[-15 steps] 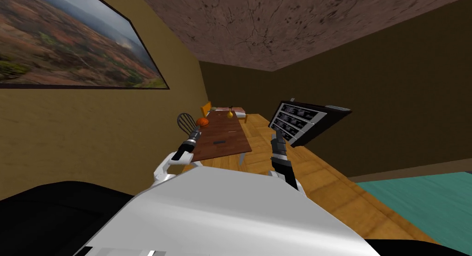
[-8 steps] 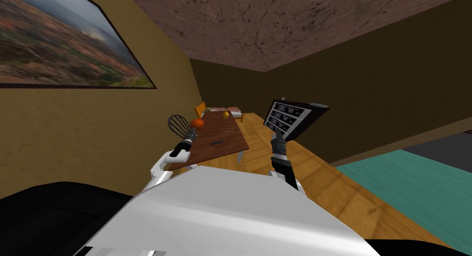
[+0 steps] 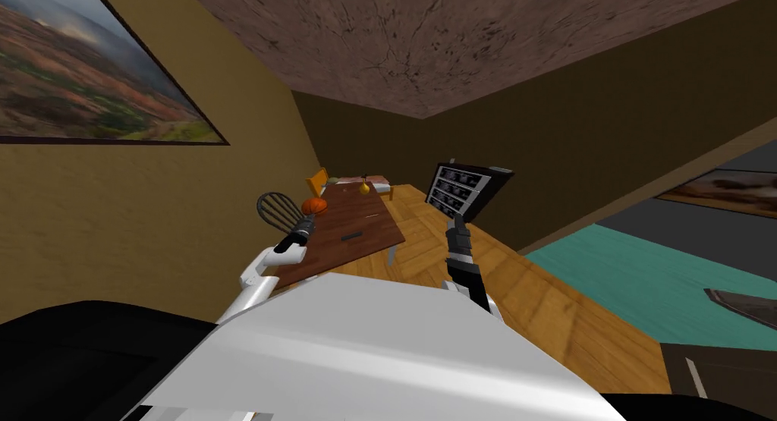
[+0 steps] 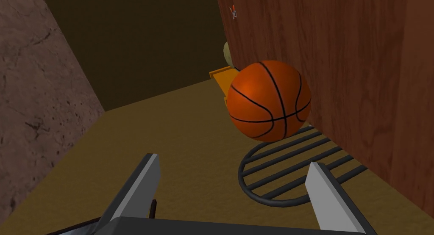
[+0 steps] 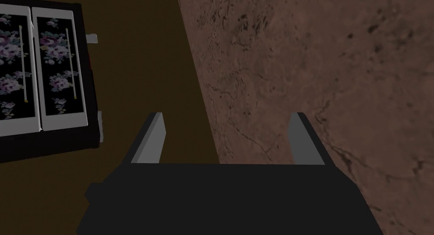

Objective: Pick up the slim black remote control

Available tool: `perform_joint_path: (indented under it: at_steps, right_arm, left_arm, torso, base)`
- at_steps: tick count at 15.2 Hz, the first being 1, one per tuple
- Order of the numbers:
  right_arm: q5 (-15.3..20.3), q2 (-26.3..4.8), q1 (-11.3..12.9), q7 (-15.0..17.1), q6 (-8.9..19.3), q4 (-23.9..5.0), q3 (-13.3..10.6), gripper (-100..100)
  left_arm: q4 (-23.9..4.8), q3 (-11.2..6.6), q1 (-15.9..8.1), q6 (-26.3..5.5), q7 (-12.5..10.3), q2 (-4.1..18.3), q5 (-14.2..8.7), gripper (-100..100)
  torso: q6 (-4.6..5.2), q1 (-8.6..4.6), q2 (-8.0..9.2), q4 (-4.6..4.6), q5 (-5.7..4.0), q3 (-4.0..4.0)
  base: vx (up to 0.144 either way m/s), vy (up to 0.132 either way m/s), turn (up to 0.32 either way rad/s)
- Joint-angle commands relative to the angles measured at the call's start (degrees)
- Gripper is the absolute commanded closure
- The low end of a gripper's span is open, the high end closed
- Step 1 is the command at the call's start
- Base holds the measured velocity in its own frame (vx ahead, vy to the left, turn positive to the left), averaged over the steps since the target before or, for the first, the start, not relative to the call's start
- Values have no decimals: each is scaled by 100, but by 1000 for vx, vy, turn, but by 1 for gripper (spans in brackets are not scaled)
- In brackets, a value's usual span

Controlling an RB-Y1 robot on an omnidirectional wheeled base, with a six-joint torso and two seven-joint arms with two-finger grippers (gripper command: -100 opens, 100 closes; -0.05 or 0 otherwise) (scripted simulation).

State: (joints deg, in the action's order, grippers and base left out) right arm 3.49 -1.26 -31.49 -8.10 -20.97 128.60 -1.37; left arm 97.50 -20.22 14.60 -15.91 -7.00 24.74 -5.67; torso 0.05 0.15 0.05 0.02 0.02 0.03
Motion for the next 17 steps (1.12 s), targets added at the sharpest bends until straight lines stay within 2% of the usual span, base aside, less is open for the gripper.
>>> perform_joint_path:
  at_steps: [1,2,3,6,7,9,10,12,13,15,16,17]
  right_arm:
    - [0,0,0,0,0,0,0,0]
    - [0,0,0,0,0,0,0,0]
    - [0,0,-1,0,0,0,0,0]
    - [0,0,-1,0,0,0,1,0]
    - [0,0,-2,0,0,0,1,0]
    - [0,0,0,0,0,0,0,0]
    - [0,0,-1,0,0,0,1,0]
    - [0,0,0,0,0,0,0,0]
    - [0,0,-1,0,0,0,0,0]
    - [0,0,0,0,0,0,0,0]
    - [0,0,-1,0,0,0,0,0]
    - [0,0,0,0,0,0,0,0]
  left_arm:
    - [-286,-115,-115,-286,-1,46,-31,-100]
    - [-313,-115,-115,-310,-1,46,-31,-100]
    - [-533,-280,-234,-468,-9,124,-95,-100]
    - [-595,-280,-234,-656,-9,124,-95,-100]
    - [-871,-444,-355,-865,-18,198,-158,-100]
    - [-881,-444,-355,-1001,-18,198,-158,-100]
    - [-1125,-606,-476,-1161,-28,266,-222,-100]
    - [-1168,-606,-476,-1344,-28,266,-222,-100]
    - [-1407,-767,-597,-1521,-41,330,-285,-100]
    - [-1455,-767,-597,-1684,-41,330,-285,-100]
    - [-1672,-925,-718,-1838,-54,390,-348,-100]
    - [-1742,-925,-718,-1951,-54,390,-348,-100]
  torso:
    - [0,0,0,0,0,0]
    - [-1,0,0,-1,2,-1]
    - [-5,-1,-1,-1,2,-1]
    - [-5,-1,-2,-1,1,-1]
    - [-7,-3,-5,-1,1,-3]
    - [-1,-3,-3,-1,1,-2]
    - [-5,-6,-3,-1,0,-2]
    - [-2,-6,-2,-1,0,-1]
    - [-5,-5,-3,-1,0,-2]
    - [-4,-11,2,0,-1,1]
    - [-5,-9,-1,-1,-1,0]
    - [0,-11,1,0,-1,0]
  base:
    - [-30,20,-285]
    - [-24,20,-131]
    - [-28,18,-250]
    - [-21,16,-116]
    - [-20,10,-227]
    - [-26,9,-190]
    - [-30,4,-225]
    - [-26,6,-177]
    - [-35,-4,-225]
    - [-33,-6,-151]
    - [-40,-10,-224]
    - [-49,-9,-246]
